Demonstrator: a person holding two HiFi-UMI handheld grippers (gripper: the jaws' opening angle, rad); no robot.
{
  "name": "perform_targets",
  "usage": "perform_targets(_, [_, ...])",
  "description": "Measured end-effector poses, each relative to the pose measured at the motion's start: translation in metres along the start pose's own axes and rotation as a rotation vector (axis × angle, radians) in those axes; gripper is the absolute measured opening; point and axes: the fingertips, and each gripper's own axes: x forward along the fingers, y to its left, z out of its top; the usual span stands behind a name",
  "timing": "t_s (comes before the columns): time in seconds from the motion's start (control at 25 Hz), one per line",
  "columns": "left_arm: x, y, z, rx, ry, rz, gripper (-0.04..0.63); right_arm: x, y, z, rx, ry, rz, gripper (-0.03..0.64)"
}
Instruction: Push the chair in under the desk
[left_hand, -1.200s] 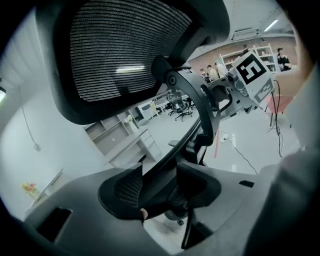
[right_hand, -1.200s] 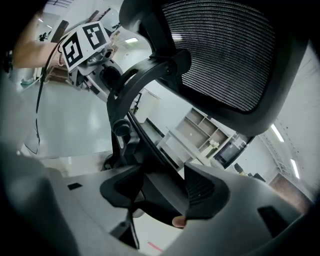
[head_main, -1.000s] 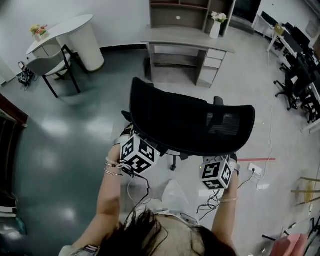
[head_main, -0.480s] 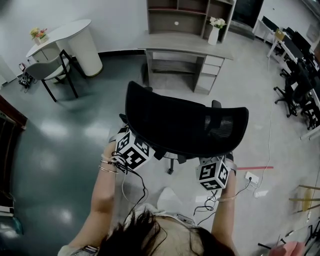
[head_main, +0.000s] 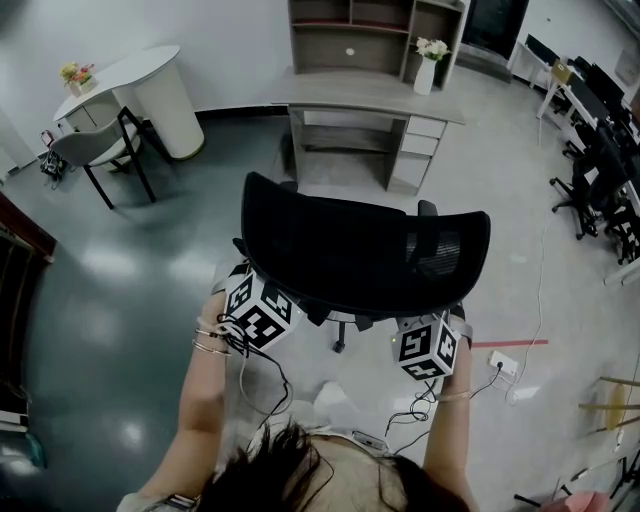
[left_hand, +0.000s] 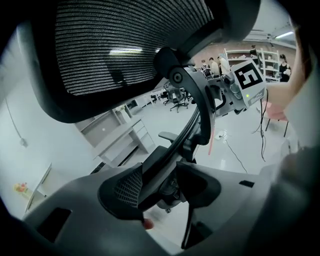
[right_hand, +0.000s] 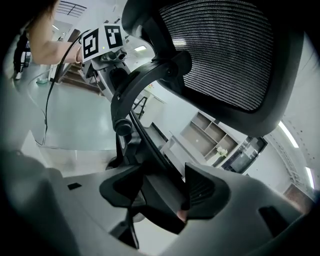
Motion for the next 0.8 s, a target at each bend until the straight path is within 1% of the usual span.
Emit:
perform_targets(0.44, [0.017,0.004,0.015,-0.006,0.014,0.000,0.216,0.011,-0.014,-0.004,-0.001,-0.016,-0.003,0.247])
perform_targets(0.64, [0.018,0.007,0.019,0.013,0.020,0.007,0.216,0.011,-0.019,-0.002,-0.009,-0.023,-0.005,0.247])
perform_targets(0.8, [0.019,0.006,0.019,0.013,0.011,0.008,0.216,0.012,-0.019,-0.003,-0.014,-0.027,-0.009,0.247])
